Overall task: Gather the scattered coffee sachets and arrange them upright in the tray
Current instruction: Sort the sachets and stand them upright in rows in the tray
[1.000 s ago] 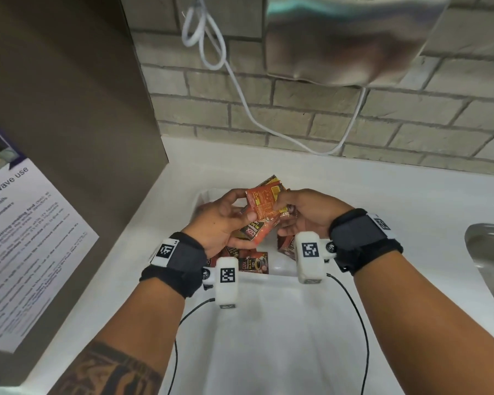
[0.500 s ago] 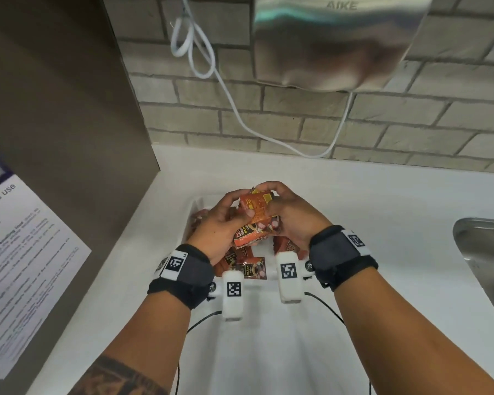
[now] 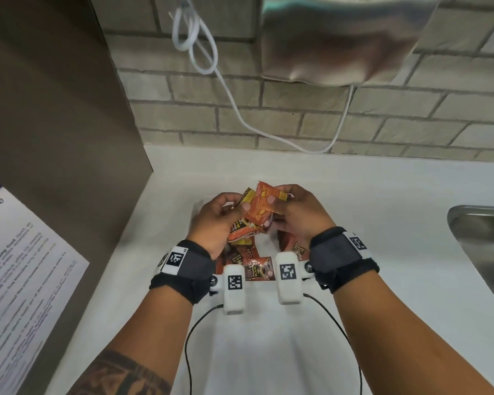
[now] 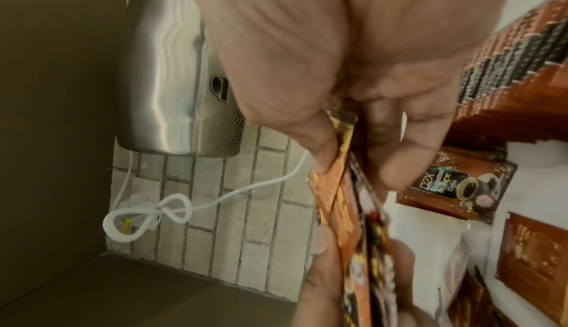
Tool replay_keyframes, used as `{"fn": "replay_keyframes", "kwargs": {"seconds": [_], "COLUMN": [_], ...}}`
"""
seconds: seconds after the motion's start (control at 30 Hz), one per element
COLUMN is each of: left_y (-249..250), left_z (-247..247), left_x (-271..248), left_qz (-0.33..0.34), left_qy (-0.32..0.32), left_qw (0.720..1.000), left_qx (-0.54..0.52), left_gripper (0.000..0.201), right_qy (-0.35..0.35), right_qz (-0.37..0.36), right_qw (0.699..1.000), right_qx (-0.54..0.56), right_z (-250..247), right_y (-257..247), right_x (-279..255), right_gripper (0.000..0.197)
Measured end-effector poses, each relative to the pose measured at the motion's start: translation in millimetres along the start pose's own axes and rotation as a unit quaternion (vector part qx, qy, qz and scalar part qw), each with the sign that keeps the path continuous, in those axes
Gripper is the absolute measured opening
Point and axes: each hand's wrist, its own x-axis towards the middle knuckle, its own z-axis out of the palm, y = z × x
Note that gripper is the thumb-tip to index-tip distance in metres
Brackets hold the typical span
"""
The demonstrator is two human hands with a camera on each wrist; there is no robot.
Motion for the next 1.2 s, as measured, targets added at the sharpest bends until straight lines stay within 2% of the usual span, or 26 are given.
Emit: {"fn": "replay_keyframes", "kwargs": {"seconds": [0.1, 0.17, 0.23, 0.3, 0.37, 0.47, 0.53, 0.63, 0.7, 0.77, 0.83, 0.9, 0.97, 1.03, 1.13, 1.2], "left_y": [1, 0, 1, 3, 4, 4, 4, 6, 7, 9, 11, 15, 18, 20, 24, 28], "left_z": [0, -1, 0, 2, 4, 4, 4, 5, 6, 7, 6, 4, 2, -1, -1, 2], "left_x": [1, 2, 1, -1, -3, -5, -6, -6, -7, -8, -9, -10, -10, -10, -11, -11], "left_qz": [0.008, 0.014, 0.018, 0.029, 0.047, 0.069, 0.075, 0.081, 0.087, 0.088, 0.089, 0.090, 0.094, 0.093, 0.089, 0.095], "left_qy": [0.023, 0.041, 0.055, 0.062, 0.075, 0.090, 0.090, 0.079, 0.068, 0.060, 0.058, 0.062, 0.067, 0.064, 0.044, 0.031], "left_qw": [1.000, 0.999, 0.998, 0.998, 0.996, 0.992, 0.990, 0.988, 0.985, 0.984, 0.984, 0.983, 0.982, 0.983, 0.983, 0.982], "left_qx": [-0.001, 0.003, -0.001, 0.002, 0.025, 0.059, 0.080, 0.105, 0.132, 0.143, 0.146, 0.148, 0.148, 0.147, 0.152, 0.159], "left_gripper": [0.033, 0.017, 0.011, 0.009, 0.006, 0.006, 0.010, 0.015, 0.016, 0.017, 0.017, 0.015, 0.013, 0.013, 0.014, 0.013], "right_qy": [0.024, 0.036, 0.031, 0.015, -0.029, -0.077, -0.052, 0.011, 0.025, -0.002, -0.030, -0.026, -0.014, -0.014, -0.020, -0.044], "right_qz": [-0.011, -0.081, -0.162, -0.189, -0.165, -0.124, -0.135, -0.152, -0.145, -0.136, -0.141, -0.131, -0.102, -0.076, -0.069, -0.078], "right_qw": [0.999, 0.994, 0.977, 0.955, 0.946, 0.948, 0.955, 0.950, 0.949, 0.948, 0.933, 0.920, 0.942, 0.969, 0.981, 0.979], "right_qx": [-0.030, -0.070, -0.131, -0.229, -0.277, -0.281, -0.258, -0.274, -0.278, -0.288, -0.331, -0.369, -0.318, -0.234, -0.181, -0.182], "right_z": [-11, -17, -18, -15, -12, -10, -12, -18, -22, -23, -24, -27, -32, -35, -29, -23], "right_y": [-7, -10, -9, -2, 6, 9, 7, 6, 5, 1, -1, -5, -10, -14, -21, -22], "right_x": [-1, -3, -8, -8, -10, -16, -20, -18, -17, -16, -14, -13, -15, -17, -18, -17], "right_gripper": [0.012, 0.010, 0.019, 0.025, 0.024, 0.030, 0.025, 0.021, 0.035, 0.051, 0.044, 0.023, 0.009, 0.011, 0.010, 0.014]}}
